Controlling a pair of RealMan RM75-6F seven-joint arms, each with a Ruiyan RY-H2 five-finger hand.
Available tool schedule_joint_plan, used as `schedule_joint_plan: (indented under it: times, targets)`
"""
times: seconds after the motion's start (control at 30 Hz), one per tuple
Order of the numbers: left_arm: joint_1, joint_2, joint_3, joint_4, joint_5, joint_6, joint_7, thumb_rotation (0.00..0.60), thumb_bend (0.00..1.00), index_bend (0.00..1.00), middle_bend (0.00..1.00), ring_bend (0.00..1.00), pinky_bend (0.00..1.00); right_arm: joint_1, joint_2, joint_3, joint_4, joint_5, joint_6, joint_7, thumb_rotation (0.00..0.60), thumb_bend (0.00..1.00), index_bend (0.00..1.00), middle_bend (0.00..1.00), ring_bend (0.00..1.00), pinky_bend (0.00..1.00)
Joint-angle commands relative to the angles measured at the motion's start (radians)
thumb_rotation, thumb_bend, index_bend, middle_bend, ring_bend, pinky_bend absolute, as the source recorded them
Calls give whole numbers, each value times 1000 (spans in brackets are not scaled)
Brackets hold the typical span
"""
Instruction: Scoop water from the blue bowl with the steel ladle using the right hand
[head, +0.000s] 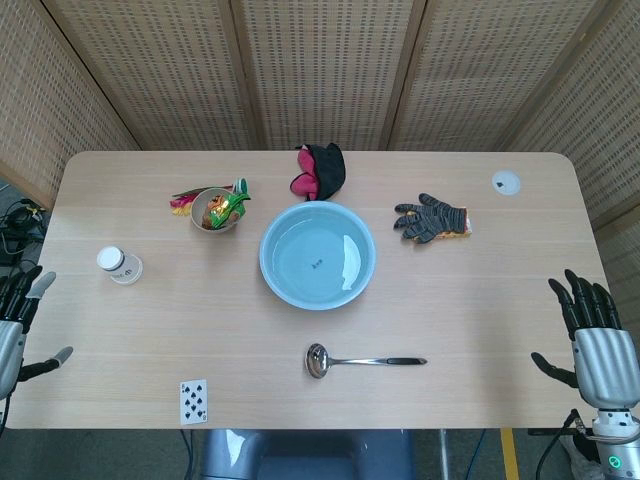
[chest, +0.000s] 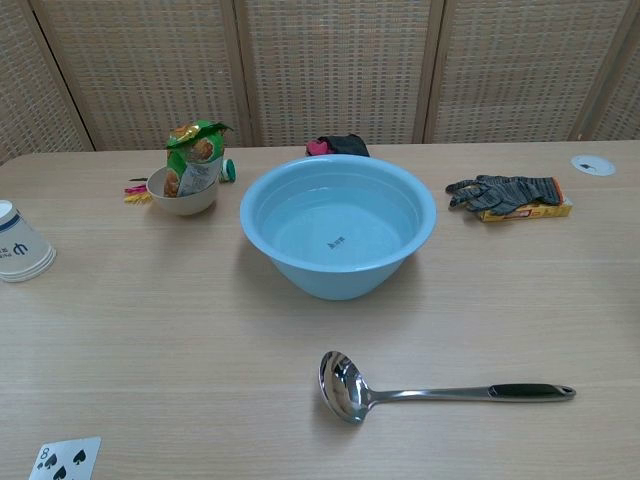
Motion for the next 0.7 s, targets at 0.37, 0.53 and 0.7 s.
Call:
schedule_joint_plan:
  times: [0.37,0.53,0.7]
  targets:
    - [-2,-4,-2,1,-2,-6,13,600,0,0,0,0,0,20,-3,-9,-3,-5,-44,-28,600,0,0,463,370,175]
    - [-5,-9,-12,5,-25,-11,17,600,0,0,0,0,0,99,-21,-15,30,-22,-176,-43,600,0,0,818,728,821]
    - [-13,-17,-25,11,-57,-26,30,600,0,0,0,0,0,214,-24,-34,19,-9,-398,-45,600,0,95,976,899,999]
